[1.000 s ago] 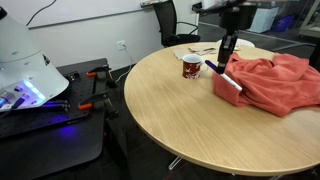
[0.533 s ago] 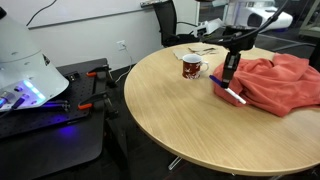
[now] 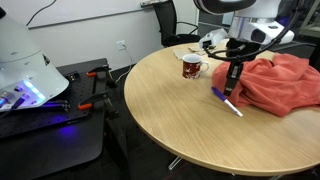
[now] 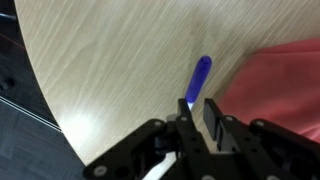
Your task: Put the pen on the table
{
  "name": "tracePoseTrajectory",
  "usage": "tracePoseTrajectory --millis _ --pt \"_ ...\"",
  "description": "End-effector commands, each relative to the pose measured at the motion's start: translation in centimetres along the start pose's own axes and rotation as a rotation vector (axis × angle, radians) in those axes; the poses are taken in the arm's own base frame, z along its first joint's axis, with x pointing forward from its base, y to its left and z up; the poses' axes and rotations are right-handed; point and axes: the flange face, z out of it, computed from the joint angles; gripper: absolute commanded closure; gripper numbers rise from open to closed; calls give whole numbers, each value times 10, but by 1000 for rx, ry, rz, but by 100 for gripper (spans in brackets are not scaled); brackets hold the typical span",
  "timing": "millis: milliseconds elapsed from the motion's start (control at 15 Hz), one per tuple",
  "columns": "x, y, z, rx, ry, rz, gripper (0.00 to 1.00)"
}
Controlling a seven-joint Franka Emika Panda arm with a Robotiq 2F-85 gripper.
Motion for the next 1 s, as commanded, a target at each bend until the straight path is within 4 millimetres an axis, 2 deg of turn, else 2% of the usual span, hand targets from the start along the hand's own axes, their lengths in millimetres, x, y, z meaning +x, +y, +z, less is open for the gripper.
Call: tracePoseTrajectory --millis 0,400,600,867,933 --pt "7 1 -8 27 9 -9 45" --pt "-1 7 -45 66 38 -20 0" --pt "-5 10 -74 94 53 -28 0" --pt "-13 13 -101 114 44 -66 0" --pt "1 7 -86 86 69 -38 0"
